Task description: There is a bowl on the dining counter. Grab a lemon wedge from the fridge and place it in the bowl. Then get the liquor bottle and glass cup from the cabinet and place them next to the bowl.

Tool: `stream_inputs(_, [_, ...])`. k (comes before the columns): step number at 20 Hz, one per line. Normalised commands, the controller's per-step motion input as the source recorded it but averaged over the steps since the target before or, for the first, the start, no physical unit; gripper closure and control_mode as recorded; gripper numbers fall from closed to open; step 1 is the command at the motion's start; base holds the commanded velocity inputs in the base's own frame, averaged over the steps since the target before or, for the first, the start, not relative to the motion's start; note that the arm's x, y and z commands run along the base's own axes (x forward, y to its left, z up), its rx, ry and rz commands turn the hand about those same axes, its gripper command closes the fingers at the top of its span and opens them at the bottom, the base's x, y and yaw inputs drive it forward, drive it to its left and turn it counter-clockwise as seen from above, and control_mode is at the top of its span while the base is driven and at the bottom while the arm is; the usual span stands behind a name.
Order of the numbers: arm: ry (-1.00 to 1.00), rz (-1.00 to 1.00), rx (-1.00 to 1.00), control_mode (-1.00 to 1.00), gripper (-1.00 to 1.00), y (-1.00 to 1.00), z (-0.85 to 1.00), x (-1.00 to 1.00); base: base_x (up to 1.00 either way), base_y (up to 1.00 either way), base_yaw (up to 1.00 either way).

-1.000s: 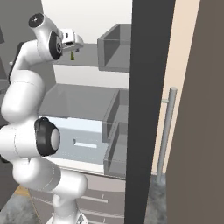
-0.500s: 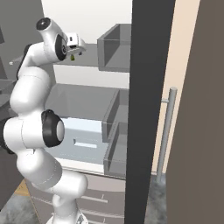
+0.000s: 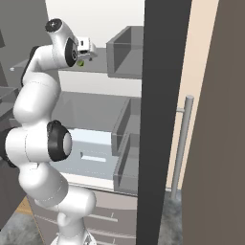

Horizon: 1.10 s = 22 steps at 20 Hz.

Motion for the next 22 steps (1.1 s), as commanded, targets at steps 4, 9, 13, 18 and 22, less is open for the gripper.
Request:
stream_inputs(4, [0.0, 0.0, 0.0, -1.0, -1.0, 0.0, -0.21, 0.0, 0.0, 0.0, 0.0])
stream_inputs(9, [0.0, 0.0, 0.0, -1.0, 1.0, 0.05, -0.21, 0.0, 0.0, 0.0, 0.0])
stream_inputs(13, [0.0, 0.0, 0.0, -1.0, 1.0, 0.12, -0.11, -0.02, 0.0, 0.0, 0.0])
stream_inputs(18, [0.0, 0.0, -0.03, -1.0, 1.0, 0.0, -0.23, 0.0, 0.0, 0.0, 0.0])
stream_inputs(22, [0.0, 0.0, -0.06, -1.0, 1.0, 0.0, -0.27, -0.04, 0.0, 0.0, 0.0])
